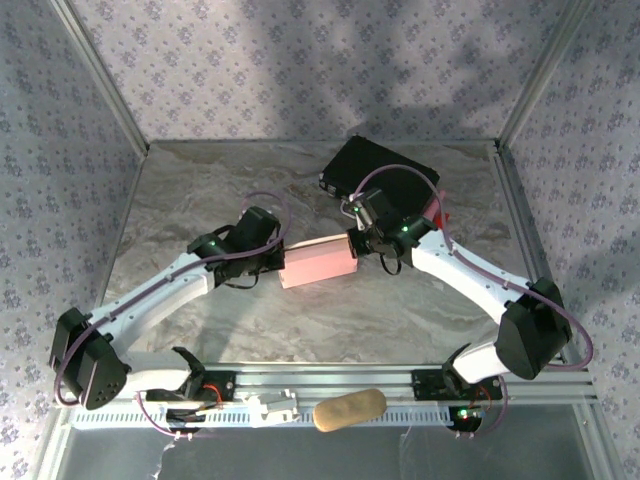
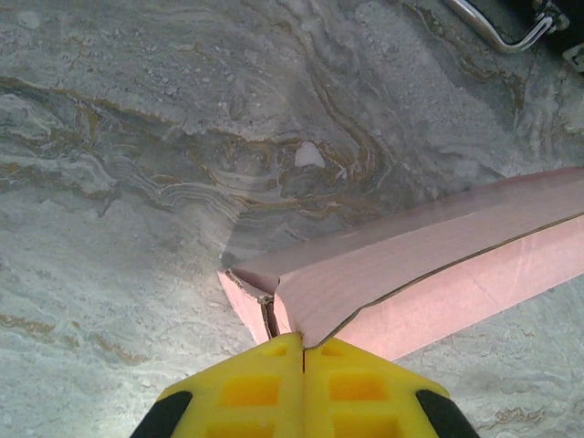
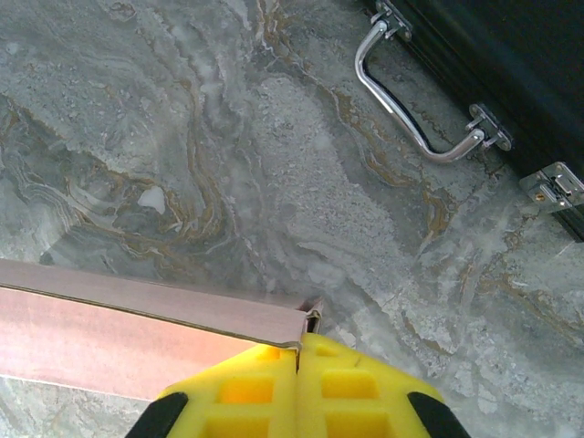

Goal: Fold the paper box

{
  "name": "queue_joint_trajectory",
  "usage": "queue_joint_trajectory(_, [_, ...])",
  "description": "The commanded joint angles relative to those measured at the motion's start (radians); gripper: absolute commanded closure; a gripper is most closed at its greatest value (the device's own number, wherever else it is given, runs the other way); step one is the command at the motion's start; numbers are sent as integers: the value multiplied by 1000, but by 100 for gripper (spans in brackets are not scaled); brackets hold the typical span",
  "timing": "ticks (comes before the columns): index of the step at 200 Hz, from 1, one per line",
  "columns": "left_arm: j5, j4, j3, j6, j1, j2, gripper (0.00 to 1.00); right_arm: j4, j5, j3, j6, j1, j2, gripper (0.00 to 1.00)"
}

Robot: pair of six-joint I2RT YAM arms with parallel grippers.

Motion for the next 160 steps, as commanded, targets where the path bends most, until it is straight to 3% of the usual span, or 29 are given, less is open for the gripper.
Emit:
queue_joint_trajectory(1, [27, 60, -49, 33, -6, -5, 100, 23, -30, -41, -6, 26, 3, 100])
queue_joint_trajectory(64, [-14, 79, -123, 57, -7, -18, 100, 91, 49, -164, -42, 43, -36, 100])
queue_joint_trajectory(119, [-56, 60, -119, 59, -30, -4, 100, 55, 74, -164, -8, 52, -81, 100])
queue_joint_trajectory(135, [-60, 59, -116, 62, -37, 6, 100, 54, 58, -159, 22, 54, -118, 85])
queue_joint_trajectory(160, [-72, 56, -105, 59, -54, 17, 100, 70, 24, -171, 82, 56, -169, 71])
